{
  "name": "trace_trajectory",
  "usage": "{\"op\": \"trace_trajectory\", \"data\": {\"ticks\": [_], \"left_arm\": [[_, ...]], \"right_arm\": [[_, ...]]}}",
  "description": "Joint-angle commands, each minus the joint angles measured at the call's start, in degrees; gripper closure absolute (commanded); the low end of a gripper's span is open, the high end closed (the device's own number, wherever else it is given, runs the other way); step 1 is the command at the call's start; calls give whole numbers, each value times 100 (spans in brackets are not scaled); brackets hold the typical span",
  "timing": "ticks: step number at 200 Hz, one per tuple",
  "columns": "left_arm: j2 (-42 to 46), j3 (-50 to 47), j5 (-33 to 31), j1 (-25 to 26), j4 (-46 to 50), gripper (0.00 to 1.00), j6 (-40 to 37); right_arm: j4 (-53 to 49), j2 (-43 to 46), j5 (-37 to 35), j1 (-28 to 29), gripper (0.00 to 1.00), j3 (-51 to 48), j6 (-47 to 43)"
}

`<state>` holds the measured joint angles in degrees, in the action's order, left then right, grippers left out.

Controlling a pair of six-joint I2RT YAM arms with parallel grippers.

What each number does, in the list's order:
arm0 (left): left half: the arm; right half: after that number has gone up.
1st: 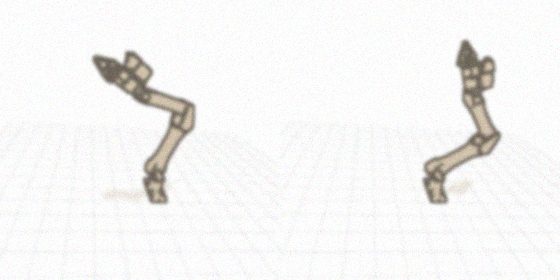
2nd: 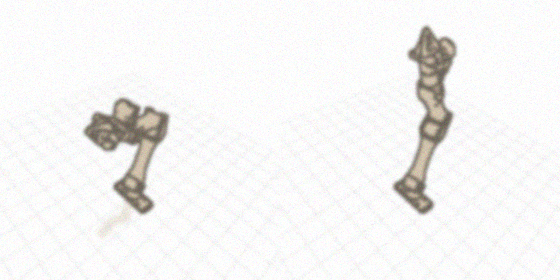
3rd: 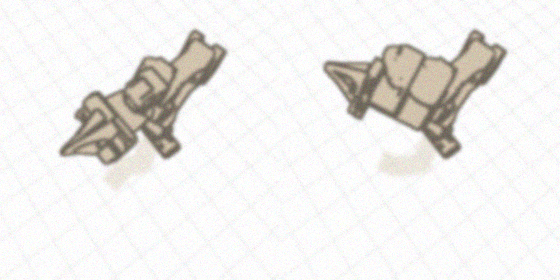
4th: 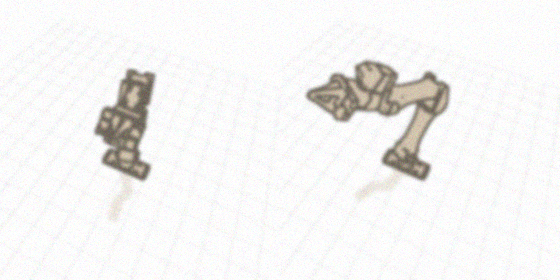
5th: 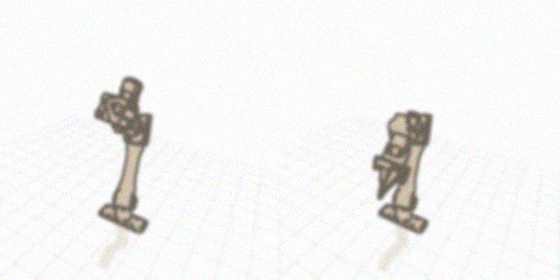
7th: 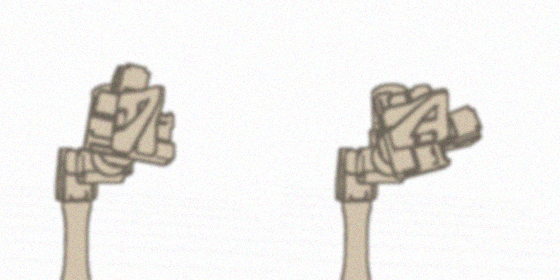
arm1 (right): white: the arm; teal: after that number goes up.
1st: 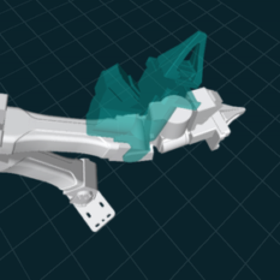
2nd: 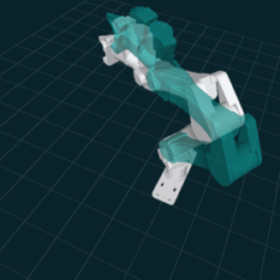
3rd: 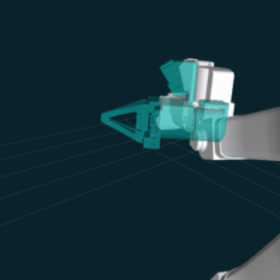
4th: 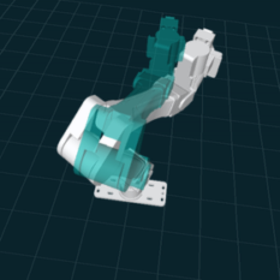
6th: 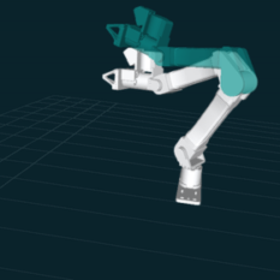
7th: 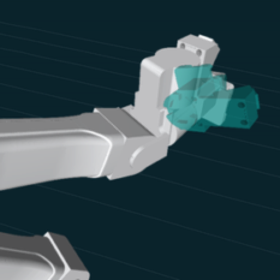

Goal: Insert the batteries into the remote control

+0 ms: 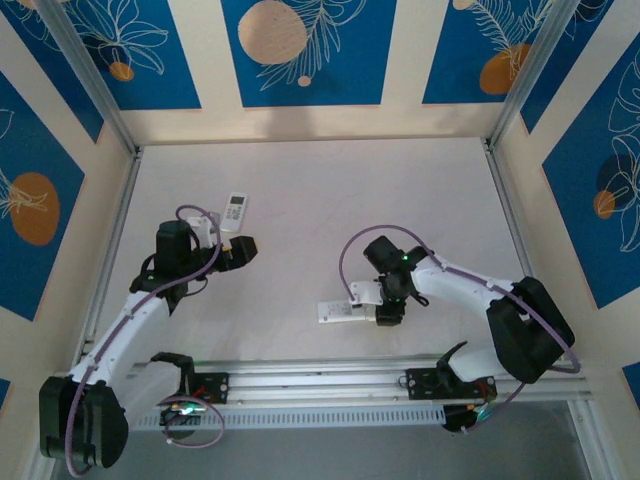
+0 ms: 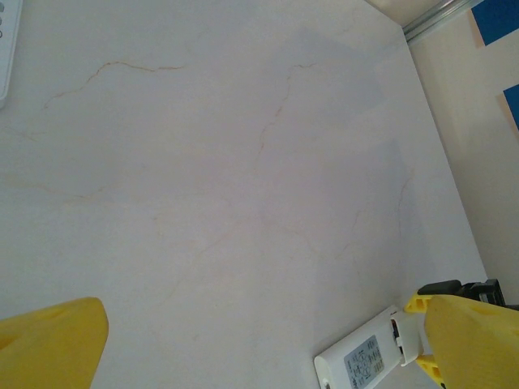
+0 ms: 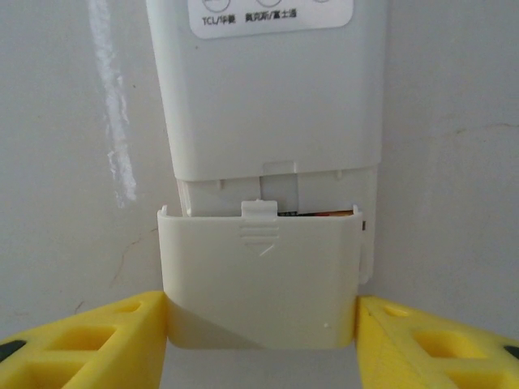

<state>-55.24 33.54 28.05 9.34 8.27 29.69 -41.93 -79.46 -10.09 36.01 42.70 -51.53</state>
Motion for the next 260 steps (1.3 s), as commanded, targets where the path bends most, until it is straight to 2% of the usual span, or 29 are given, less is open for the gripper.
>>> {"op": "trace_trajectory", "data": {"ticks": [1, 67, 124, 260], "left_arm": [[42, -18, 61, 15, -61, 0, -9], [45, -40, 61, 11, -46, 0, -7], [34, -40, 78, 6, -101, 0, 12], [57, -36, 89, 10, -65, 0, 8]], "right_arm": [[49, -101, 373, 64, 41, 263, 97], [173, -199, 74, 154, 43, 319, -161], [-111, 168, -15, 16, 42, 189, -450], [46, -254, -176, 28, 40, 190, -569]]}}
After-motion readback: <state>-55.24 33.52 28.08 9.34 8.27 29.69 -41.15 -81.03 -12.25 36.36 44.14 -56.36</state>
